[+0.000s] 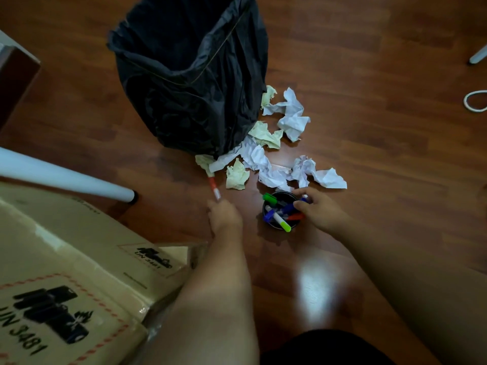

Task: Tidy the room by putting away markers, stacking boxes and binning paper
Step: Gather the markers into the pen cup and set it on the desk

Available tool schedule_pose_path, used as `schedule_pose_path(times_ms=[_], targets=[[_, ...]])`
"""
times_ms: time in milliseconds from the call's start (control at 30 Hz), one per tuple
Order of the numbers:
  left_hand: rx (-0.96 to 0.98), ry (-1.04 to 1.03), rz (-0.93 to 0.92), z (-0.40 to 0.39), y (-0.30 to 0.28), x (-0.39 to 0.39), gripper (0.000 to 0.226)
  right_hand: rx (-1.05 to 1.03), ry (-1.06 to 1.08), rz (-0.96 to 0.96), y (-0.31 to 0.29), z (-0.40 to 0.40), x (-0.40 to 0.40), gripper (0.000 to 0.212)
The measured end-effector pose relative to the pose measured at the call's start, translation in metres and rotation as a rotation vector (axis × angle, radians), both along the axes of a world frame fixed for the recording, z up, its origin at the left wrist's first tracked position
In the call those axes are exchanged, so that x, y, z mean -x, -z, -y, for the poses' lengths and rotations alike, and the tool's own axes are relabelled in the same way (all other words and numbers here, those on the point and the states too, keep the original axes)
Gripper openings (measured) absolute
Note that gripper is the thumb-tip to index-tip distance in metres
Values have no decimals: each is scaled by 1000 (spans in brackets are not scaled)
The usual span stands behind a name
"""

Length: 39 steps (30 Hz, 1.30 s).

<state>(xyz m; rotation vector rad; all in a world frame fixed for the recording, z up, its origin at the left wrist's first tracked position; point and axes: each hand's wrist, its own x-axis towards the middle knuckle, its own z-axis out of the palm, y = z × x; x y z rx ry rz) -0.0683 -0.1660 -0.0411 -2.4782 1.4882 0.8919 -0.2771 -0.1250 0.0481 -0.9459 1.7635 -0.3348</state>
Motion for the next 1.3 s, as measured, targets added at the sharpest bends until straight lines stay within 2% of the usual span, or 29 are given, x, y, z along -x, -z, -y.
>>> schedule_pose_path(times_ms=[67, 133, 233, 300, 367, 433, 500, 567, 600, 733, 767, 833, 900, 933, 1033, 1133, 1267, 1300], targets=[[43, -56, -33, -21, 3, -4, 35, -16, -45, -76, 0, 2, -2, 32], [120, -297, -207, -34, -2, -4, 24, -22, -89, -126, 0, 1, -4, 37], [316, -601, -556, -36, -23, 3, 42, -32, -75, -126, -1, -4, -8, 40], [399, -656, -827, -33, -46, 13, 48, -62, 24, -71, 3, -8, -11, 38], [420, -555, -952, -34, -70, 25, 35, -100, 131, 4, 7, -11, -12, 33], [441, -322, -908, -43, -82, 38, 21, -113, 205, 37, 12, -11, -11, 33], [491, -10, -754, -58, -97, 46, 18, -119, 248, 75, -4, -20, -6, 36], [419, 207, -655, -55, -92, 47, 25, -135, 252, 80, -3, -19, -5, 39], [339, 250, -665, -53, -93, 45, 35, -144, 247, 68, -5, -18, -5, 41], [-17, 198, -818, -51, -98, 38, 90, -171, 256, 58, -8, -15, -3, 41], [-104, 117, -857, -51, -99, 40, 96, -173, 252, 60, -8, -15, -1, 40], [-218, -148, -973, -49, -104, 43, 79, -172, 248, 77, -11, -12, 2, 40], [-210, -364, -1078, -47, -117, 47, 51, -172, 266, 127, -19, -8, 5, 38], [-180, -407, -1099, -45, -126, 49, 45, -171, 288, 172, -26, -6, 8, 38], [-97, -356, -1010, -42, -158, 53, 40, -188, 370, 308, -58, -3, 19, 35], [-126, -291, -960, -48, -205, 60, 46, -252, 372, 342, -112, -12, 33, 30], [-92, -252, -978, -58, -303, 68, 57, -235, 416, 416, -212, -18, 49, 22], [-71, -239, -1001, -58, -347, 65, 60, -222, 434, 447, -256, -19, 52, 23]])
